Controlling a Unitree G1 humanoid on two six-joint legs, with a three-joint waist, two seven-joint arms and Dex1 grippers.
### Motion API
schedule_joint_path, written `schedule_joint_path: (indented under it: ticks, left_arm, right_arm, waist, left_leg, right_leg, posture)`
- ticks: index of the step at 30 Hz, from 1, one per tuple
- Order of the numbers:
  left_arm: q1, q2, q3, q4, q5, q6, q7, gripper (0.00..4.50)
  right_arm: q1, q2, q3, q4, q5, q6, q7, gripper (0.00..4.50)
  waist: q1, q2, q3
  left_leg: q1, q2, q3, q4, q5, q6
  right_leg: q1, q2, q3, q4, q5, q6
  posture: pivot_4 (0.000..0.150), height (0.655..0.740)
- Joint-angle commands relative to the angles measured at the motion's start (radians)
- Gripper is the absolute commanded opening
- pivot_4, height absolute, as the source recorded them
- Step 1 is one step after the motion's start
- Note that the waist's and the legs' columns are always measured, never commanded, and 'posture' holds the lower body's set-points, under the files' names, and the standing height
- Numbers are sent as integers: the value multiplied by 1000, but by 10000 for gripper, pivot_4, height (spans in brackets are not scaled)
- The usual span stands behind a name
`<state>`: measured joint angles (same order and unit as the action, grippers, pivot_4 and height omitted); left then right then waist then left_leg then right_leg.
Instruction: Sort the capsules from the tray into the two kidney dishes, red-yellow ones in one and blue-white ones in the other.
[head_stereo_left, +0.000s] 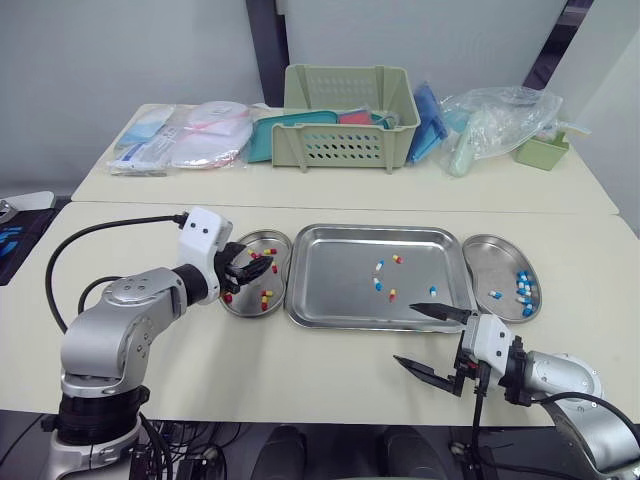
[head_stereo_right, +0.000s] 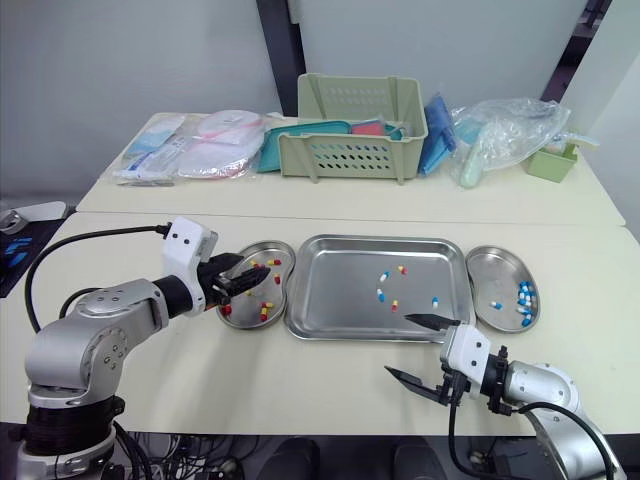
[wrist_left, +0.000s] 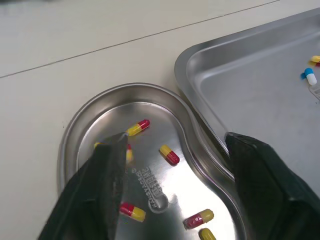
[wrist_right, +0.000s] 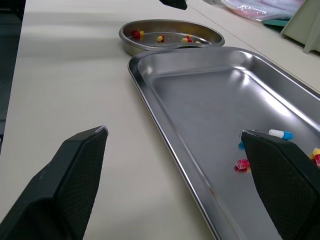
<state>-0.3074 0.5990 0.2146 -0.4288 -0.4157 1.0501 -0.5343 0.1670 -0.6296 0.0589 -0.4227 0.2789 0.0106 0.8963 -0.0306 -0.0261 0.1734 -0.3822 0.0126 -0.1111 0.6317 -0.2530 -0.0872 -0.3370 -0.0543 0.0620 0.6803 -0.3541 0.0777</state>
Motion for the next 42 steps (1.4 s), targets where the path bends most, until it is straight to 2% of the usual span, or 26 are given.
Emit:
schedule_joint_path:
  ticks: [1, 14, 23, 34, 36, 42]
  left_arm:
    - [5, 22, 60, -36, -24, -5, 7, 40835]
    - [61, 39, 116, 6, -134, -29, -49, 40835]
    - [96, 41, 180, 18, -293, -44, -157, 40835]
    - [161, 56, 247, 61, -396, -108, -237, 40835]
    - [183, 60, 246, 62, -386, -157, -262, 40835]
    - [249, 65, 194, 77, -251, -383, -300, 40835]
  right_arm:
    - [-12, -13, -25, -4, 21, -5, 10, 45000]
    - [-32, -23, -22, -14, 26, 21, 5, 45000]
    - [-31, -24, -20, -38, 25, 47, -9, 45000]
    - [-25, -17, -10, -48, 17, 54, -17, 45000]
    - [-25, -16, -8, -51, 15, 55, -20, 45000]
    - [-19, -18, -10, -55, 12, 51, -28, 45000]
  waist:
    - [0, 0, 0]
    - [0, 0, 0]
    - [-1, 0, 0]
    - [-1, 0, 0]
    - [-1, 0, 0]
    - [0, 0, 0]
  left_leg:
    - [0, 0, 0, 0, 0, 0]
    - [0, 0, 0, 0, 0, 0]
    - [0, 0, 0, 0, 0, 0]
    - [0, 0, 0, 0, 0, 0]
    - [0, 0, 0, 0, 0, 0]
    - [0, 0, 0, -1, 0, 0]
  right_leg:
    - [0, 0, 0, 0, 0, 0]
    - [0, 0, 0, 0, 0, 0]
    - [0, 0, 0, 0, 0, 0]
    - [0, 0, 0, 0, 0, 0]
    - [0, 0, 0, 0, 0, 0]
    - [0, 0, 0, 0, 0, 0]
  posture:
    - [1500, 7400]
    - [1500, 7400]
    - [1500, 7400]
    - [1500, 7400]
    - [1500, 7400]
    - [1500, 7400]
